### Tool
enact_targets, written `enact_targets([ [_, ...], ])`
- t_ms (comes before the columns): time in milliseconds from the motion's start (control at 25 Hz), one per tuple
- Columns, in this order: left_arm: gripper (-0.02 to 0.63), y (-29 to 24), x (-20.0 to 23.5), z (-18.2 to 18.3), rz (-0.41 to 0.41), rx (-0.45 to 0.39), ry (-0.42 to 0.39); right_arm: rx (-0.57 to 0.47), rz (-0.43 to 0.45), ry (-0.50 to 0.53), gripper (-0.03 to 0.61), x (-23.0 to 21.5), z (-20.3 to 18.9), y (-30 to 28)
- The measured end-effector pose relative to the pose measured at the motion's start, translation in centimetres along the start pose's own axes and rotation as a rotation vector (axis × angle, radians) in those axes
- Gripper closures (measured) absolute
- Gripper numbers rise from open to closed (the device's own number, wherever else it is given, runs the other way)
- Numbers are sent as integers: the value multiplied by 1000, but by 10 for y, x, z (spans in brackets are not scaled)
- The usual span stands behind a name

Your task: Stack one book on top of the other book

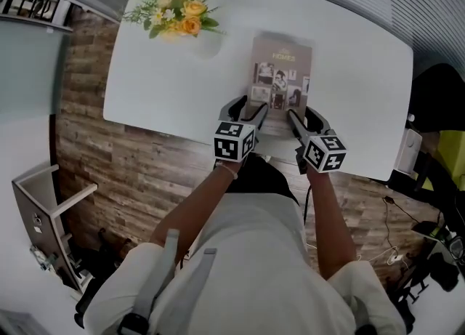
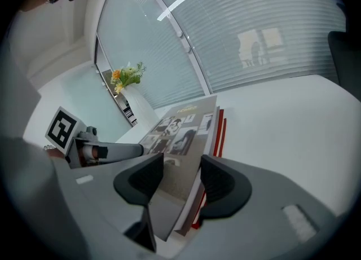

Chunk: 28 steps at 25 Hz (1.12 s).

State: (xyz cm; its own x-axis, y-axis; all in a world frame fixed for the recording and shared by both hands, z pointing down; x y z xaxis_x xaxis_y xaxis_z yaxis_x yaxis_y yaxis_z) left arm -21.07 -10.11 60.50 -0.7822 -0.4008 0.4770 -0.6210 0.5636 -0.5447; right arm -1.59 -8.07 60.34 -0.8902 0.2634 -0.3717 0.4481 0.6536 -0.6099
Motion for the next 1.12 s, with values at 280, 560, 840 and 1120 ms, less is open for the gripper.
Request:
enact_targets([
  [280,353,-3,3,2,-8,2,-12,4,-16,-20,374,1,0,-2],
  [560,354,10,0,8,-11,-6,-77,-15,-63,91,363,5,9,11],
  [840,417,46,-23,44,-25,-111,-159,-126,-81,234,427,21,45,45],
  [1120,549,88,-63,87,-91,-236,-241,-254,-64,327,482,50,92,91],
])
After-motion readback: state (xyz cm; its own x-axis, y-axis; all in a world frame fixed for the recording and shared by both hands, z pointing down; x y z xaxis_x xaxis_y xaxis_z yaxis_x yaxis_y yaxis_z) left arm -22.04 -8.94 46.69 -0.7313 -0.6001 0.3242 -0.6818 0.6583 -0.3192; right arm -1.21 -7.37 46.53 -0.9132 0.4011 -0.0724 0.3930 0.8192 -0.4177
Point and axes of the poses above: the fingertips, and each gripper's own axes: y backward along the fingers, x to its left, z out of its top, the point moved 7 cm from there along y, backward along the fingers, and after that the axes turned 5 degrees about -z, right-handed, at the moved point
